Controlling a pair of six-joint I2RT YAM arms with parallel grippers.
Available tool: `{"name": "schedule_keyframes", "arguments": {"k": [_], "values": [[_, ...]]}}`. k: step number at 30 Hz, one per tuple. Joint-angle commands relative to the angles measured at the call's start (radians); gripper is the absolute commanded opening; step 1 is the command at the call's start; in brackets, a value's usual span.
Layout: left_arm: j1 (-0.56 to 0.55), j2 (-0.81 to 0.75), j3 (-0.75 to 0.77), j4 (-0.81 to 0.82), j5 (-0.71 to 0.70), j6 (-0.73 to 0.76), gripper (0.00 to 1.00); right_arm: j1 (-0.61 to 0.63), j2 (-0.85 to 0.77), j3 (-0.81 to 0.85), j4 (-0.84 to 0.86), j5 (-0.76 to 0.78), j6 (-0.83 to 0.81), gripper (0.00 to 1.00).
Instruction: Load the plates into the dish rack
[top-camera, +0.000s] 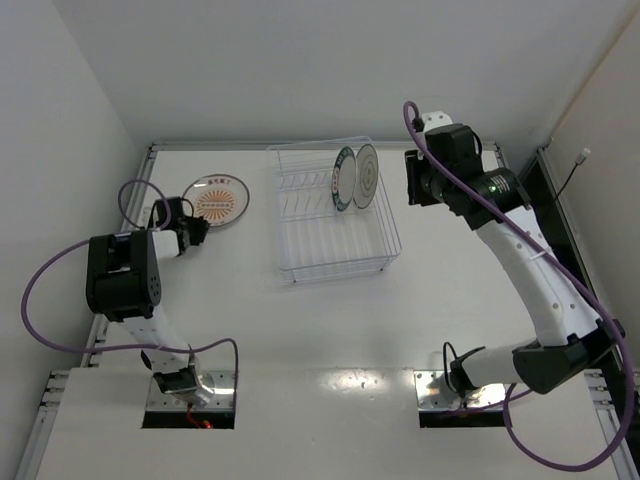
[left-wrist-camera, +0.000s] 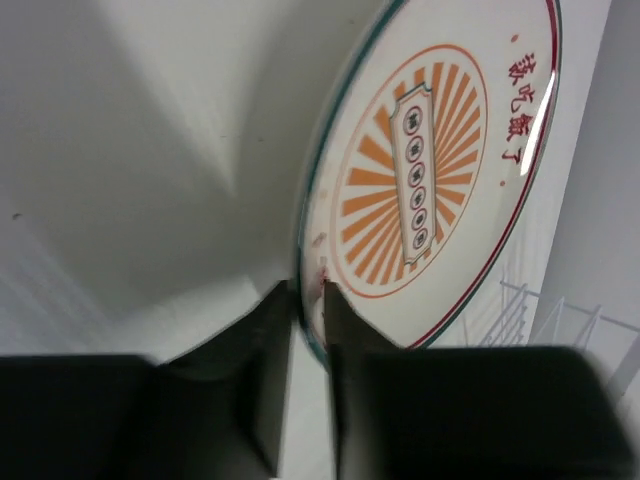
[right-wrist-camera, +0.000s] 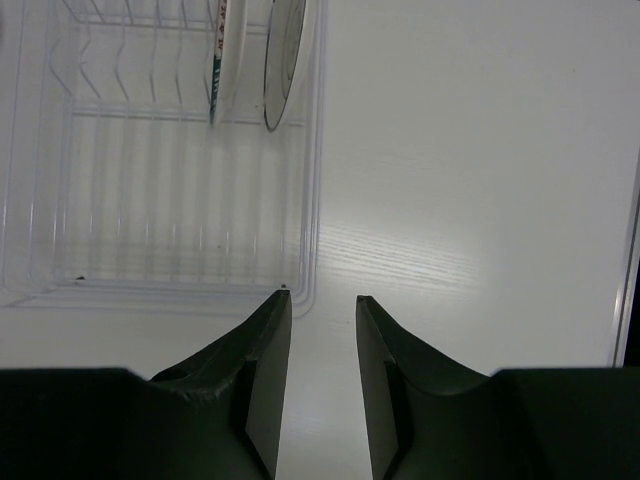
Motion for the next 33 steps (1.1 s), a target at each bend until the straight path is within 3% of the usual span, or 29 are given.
{"name": "schedule_keyframes", "arguments": {"k": [1,4,14,18,19,22,26,33], "values": [[0.026,-0.019,0.083,0.024,0.045,0.084,0.09,-0.002,0.005,0.012,0.015,0.009,-0.009,0.29],[0.035,-0.033,0.109,0.010,0.065,0.135,0.00,-0.002,0.005,0.012,0.015,-0.002,-0.009,0.29],[0.079,-0.179,0.192,-0.085,0.065,0.192,0.00,-0.002,-0.014,-0.031,0.024,-0.011,0.000,0.29],[0.089,-0.243,0.229,-0.058,0.098,0.127,0.00,-0.002,-0.023,-0.040,0.024,-0.037,0.009,0.29],[0.089,-0.252,0.240,-0.047,0.108,0.108,0.00,-0.002,-0.023,-0.040,0.039,-0.061,0.009,0.44],[0.089,-0.272,0.275,0.009,0.178,-0.017,0.00,-0.002,-0.049,-0.040,0.099,-0.176,0.018,0.70],[0.032,-0.292,0.350,0.028,0.203,-0.092,0.00,-0.036,-0.075,-0.020,0.225,-0.418,0.037,0.80],[-0.146,-0.222,0.474,0.115,0.407,-0.130,0.00,-0.109,0.015,-0.029,0.462,-0.823,0.234,0.82]]}}
